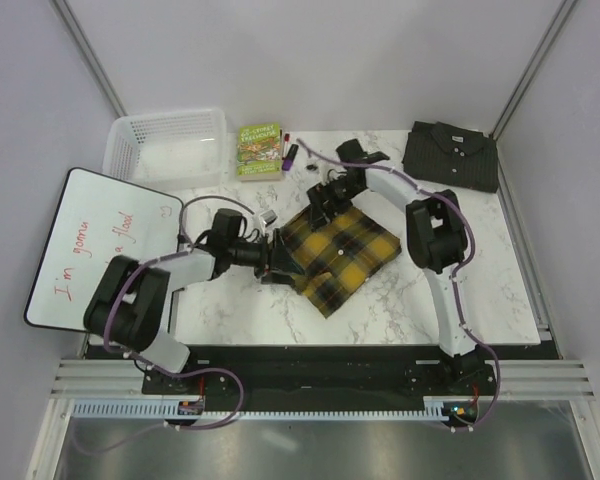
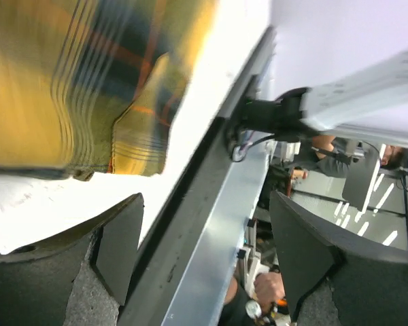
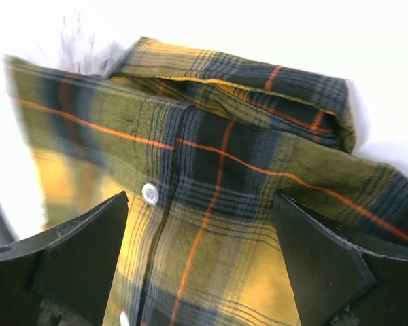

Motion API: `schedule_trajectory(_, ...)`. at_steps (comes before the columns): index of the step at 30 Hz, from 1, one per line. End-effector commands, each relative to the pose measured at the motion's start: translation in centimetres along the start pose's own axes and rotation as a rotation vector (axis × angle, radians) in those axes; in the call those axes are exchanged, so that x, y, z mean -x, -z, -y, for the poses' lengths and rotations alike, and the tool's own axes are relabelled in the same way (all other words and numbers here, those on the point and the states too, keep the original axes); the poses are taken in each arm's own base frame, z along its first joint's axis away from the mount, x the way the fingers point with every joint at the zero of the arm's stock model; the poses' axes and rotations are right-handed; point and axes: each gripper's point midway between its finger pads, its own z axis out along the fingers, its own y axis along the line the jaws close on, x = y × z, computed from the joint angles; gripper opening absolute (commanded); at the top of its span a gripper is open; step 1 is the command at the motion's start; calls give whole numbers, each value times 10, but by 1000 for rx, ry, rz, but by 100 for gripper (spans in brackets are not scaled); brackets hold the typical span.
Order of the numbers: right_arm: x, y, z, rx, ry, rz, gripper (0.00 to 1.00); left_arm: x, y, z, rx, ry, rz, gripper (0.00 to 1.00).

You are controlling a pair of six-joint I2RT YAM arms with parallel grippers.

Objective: Fold and stack the long sleeve shirts
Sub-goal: Fold the shirt

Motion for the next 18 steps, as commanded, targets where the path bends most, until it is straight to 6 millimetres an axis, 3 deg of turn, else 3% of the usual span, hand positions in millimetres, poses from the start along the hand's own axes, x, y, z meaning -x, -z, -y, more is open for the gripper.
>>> schedule_trajectory(1,-49,-42,-49,-56,525,-348,94,28,57,49,-117,-152,148,82)
schedule_trajectory(2,-52,-42,-59,-46,566,-370,93,38,79,53,-103,-151,226,82)
schedule_trajectory(4,-45,-40,-85,-29,649,-347,94,47,98,46,-44,-126,309,82)
schedule_trajectory(6,-37,-31,-102,15,664,-303,93,53,118,25,62,-77,401,84)
schedule_trajectory(10,-9,11,-140,13,764,-157,93,44,118,-23,207,17,447,86)
schedule_trajectory(12,-6,23,-147,-16,734,-134,93,41,115,-46,267,88,446,86)
schedule_trajectory(15,-16,36,-150,-50,659,-153,91,36,110,-62,300,135,422,86)
schedule_trajectory(18,-40,33,-150,-33,554,-206,89,36,110,-74,340,119,423,86)
